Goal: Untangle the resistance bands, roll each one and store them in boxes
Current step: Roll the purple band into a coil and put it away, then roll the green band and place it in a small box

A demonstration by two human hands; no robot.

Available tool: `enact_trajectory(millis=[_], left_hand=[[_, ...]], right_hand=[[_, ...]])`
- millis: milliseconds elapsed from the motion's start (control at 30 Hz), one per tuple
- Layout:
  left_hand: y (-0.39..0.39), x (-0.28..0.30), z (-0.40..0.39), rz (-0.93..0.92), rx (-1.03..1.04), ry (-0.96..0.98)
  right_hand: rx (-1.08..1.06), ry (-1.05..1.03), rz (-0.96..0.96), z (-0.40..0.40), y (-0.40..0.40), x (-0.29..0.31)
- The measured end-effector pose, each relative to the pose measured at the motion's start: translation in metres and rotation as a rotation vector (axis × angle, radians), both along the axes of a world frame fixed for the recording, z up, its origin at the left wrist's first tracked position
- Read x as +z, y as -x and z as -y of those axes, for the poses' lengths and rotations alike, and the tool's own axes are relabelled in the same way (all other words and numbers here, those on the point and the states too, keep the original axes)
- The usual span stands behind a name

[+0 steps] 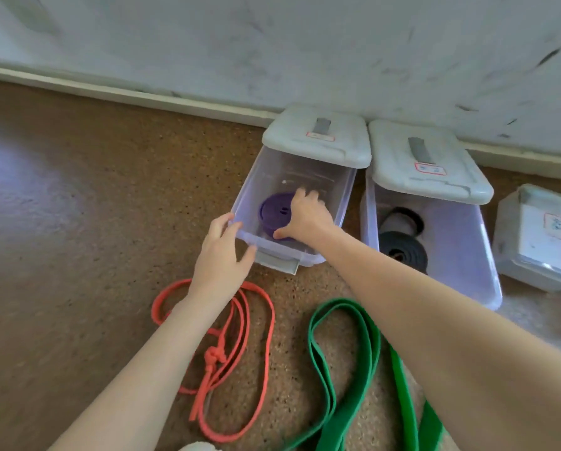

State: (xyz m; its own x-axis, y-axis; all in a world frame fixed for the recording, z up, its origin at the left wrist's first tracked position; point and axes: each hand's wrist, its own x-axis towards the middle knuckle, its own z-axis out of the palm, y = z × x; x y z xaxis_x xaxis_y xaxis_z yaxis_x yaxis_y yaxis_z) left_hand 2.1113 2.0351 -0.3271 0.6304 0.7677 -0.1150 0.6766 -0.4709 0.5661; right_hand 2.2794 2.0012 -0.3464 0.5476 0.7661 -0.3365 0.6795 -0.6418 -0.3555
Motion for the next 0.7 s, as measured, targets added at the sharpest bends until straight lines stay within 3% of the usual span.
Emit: enact_trajectory(millis=[133,267,400,533,600,700], left_hand=[[0.005,-0.009,0.004,0.03,-0.061,-0.022],[0.008,-0.01,0.003,0.03,-0.069,-0.012],[0.014,0.0,0.03,0.115,0.051,-0.058],[0.026,-0.002,0.08,0.13,0.053,-0.02],[0.032,-0.01,0.103,0.044,-0.05,0.062],[0.031,-0.023,0.136,-0.193,-0.168,0.243]], right_hand=[[0.005,0.191,-0.004,-0.007,0.009,-0.025],[0.094,0.305,-0.01,-0.006,-0.003,-0.004],[0.096,-0.01,-0.043,0.024,0.003,0.046],[-0.085,-0.313,-0.076,0.123,0.039,0.065],[-0.141,-0.254,-0.113,0.179,0.058,0.055],[-0.162,0.035,-0.167,0.25,0.081,0.026]])
